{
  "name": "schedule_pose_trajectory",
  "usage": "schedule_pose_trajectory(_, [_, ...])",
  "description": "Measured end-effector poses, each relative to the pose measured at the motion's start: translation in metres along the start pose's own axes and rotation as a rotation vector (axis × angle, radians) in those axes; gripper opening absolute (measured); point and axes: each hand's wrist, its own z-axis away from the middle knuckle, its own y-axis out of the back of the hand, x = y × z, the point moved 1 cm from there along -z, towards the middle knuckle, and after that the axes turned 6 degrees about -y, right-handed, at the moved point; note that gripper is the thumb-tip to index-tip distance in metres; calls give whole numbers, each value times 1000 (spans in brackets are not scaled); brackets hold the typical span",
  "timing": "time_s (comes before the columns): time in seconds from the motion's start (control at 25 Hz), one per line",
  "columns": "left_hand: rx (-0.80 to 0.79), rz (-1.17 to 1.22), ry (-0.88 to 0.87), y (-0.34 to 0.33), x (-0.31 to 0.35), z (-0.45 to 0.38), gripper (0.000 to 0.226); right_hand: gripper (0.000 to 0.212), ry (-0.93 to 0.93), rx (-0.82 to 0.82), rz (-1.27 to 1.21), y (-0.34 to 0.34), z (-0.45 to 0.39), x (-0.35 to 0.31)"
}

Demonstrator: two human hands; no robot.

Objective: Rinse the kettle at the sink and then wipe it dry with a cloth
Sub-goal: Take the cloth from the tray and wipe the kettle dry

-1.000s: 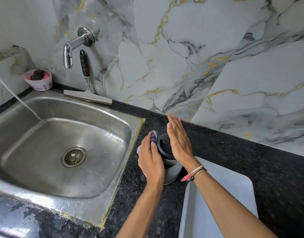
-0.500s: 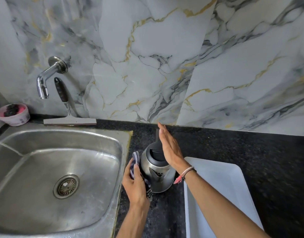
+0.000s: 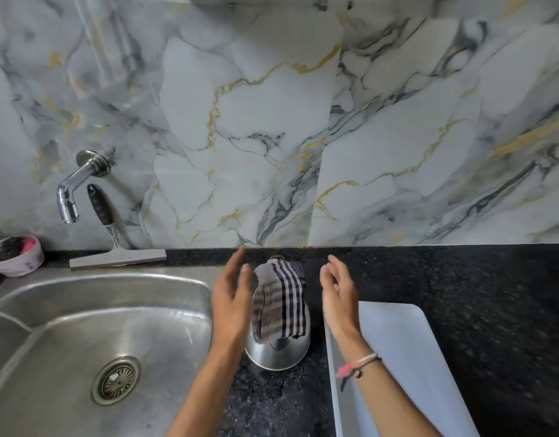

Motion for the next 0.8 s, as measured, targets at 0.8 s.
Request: schedule_pose_trajectory(0.8, [-581, -1160, -550, -36, -35, -25, 61, 37, -237, 204, -683, -10, 31, 75])
